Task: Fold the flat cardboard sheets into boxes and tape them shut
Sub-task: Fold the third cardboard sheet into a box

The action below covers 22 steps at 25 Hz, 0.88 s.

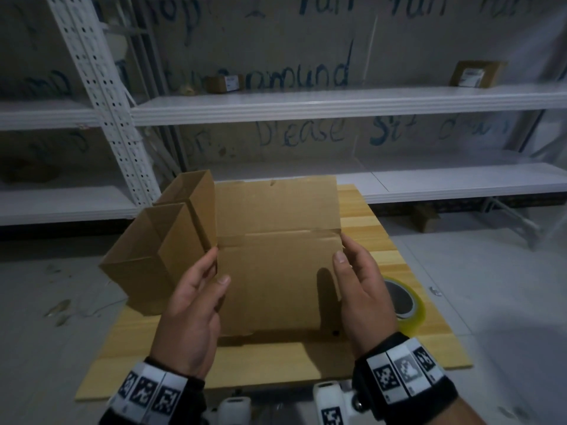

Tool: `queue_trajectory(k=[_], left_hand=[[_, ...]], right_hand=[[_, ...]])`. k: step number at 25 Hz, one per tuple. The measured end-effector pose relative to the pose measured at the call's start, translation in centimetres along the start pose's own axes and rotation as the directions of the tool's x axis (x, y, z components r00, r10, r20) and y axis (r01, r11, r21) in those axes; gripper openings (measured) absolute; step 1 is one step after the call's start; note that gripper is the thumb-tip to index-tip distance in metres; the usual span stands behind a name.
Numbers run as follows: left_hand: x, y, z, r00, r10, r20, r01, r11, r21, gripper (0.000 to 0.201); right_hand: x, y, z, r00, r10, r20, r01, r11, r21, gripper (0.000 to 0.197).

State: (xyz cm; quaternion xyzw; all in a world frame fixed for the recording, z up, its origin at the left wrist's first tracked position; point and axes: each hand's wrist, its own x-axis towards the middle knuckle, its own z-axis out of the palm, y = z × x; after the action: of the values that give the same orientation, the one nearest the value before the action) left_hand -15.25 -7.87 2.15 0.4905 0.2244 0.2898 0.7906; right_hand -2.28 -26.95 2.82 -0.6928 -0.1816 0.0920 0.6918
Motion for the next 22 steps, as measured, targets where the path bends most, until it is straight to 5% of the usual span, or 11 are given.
queue_trajectory(k=[3,7,14,16,19,22], left_hand=[[0.0,0.2,0.2,1.0,-0.009,-0.011,0.009,1.0,0.012,0.05],[0.0,0.1,0.3,0.999,-0.014,-0.034,0.015,0.999,0.03,0.049],[0.0,0.1,0.3,0.999,-0.017,-0.031,0.02,0.997,0.079,0.095],[0.1,0.0,0.3,0.998,-0.042,-0.051,0.047,0.993,0.11,0.085],[-0.1,0.0,0.4,0.996,-0.075,-0.054,0.082,0.986,0.145,0.036],[-0.1,-0.4,0.2,0.993,-0.089,-0.08,0.099,0.986,0.132,0.035]], right_hand=[[0.0,0.1,-0.1,1.0,0.002,-0.016,-0.002,1.0,0.006,0.059],[0.1,-0.3,-0.3,1.0,0.004,-0.014,-0.004,1.0,-0.001,0.037],[0.5,-0.6,-0.4,0.999,-0.003,0.047,0.0,0.998,0.055,0.048],[0.5,-0.5,-0.5,0.997,0.026,0.073,-0.032,0.997,0.072,0.063],[0.6,-0.5,-0.7,0.998,0.039,0.05,-0.043,0.996,0.083,0.059],[0.8,-0.4,-1.2,0.999,0.027,0.039,-0.028,0.999,0.027,0.055]])
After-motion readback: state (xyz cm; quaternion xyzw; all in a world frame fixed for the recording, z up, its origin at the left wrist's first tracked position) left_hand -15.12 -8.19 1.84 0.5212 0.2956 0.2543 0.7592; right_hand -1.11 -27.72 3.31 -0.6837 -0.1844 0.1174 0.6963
